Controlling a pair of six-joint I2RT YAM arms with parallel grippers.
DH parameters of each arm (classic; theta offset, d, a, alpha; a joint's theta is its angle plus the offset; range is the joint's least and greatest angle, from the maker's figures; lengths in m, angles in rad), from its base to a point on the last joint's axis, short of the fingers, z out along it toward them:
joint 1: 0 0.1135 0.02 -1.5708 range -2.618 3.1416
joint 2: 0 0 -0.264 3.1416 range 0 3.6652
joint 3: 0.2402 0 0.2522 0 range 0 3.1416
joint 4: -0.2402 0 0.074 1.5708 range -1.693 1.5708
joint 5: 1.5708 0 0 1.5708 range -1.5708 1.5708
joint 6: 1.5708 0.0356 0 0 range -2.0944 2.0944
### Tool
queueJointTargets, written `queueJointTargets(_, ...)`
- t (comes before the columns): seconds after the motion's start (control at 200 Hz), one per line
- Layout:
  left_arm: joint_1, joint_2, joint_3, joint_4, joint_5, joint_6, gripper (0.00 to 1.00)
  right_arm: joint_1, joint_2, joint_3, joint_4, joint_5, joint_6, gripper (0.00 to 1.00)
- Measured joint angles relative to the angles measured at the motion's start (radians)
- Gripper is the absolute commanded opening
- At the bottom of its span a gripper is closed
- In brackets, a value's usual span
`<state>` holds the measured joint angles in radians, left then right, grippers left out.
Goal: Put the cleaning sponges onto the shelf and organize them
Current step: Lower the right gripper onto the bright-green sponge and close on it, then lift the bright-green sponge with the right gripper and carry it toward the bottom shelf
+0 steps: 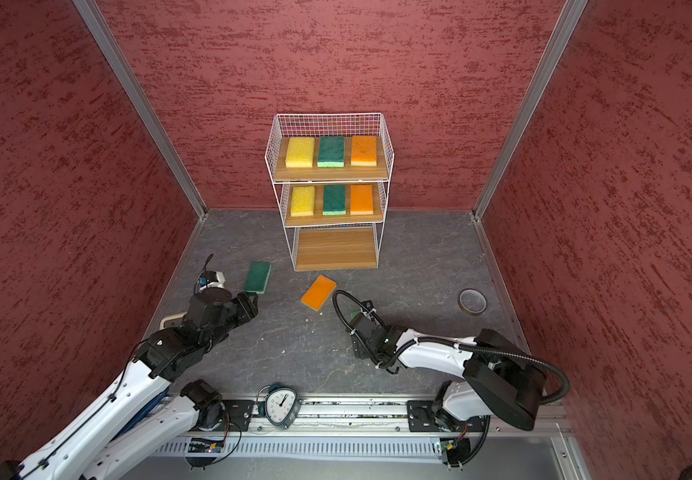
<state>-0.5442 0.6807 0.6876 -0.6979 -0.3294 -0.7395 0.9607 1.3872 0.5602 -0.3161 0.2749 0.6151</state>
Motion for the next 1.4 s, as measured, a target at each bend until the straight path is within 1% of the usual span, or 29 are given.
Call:
queueJointTargets(0.1, 0.0, -0.013, -0.008, -0.006, 0.0, -0.008, 0.66, 0.008, 0.001, 0.0, 0.003, 0.002, 0.002, 0.74)
queueJointTargets(0.235, 0.0, -0.039, -0.023, -0.018, 0.0, -0.017, 0.66, 0.011, 0.001, 0.0, 0.003, 0.003, 0.006, 0.66)
queueJointTargets(0.431, 0.0, -0.06, -0.034, -0.035, -0.001, -0.031, 0.66, 0.013, 0.004, 0.0, 0.006, 0.011, 0.014, 0.63)
queueJointTargets(0.872, 0.0, -0.066, -0.059, -0.037, -0.015, -0.034, 0.66, 0.01, 0.08, 0.06, 0.039, 0.071, 0.012, 0.62)
queueJointTargets(1.132, 0.0, -0.068, -0.062, -0.039, -0.037, -0.031, 0.65, -0.057, 0.156, 0.157, 0.103, 0.086, -0.014, 0.61)
queueJointTargets(1.398, 0.01, -0.068, -0.069, -0.037, -0.056, -0.019, 0.65, -0.154, 0.197, 0.227, 0.159, 0.093, -0.07, 0.61)
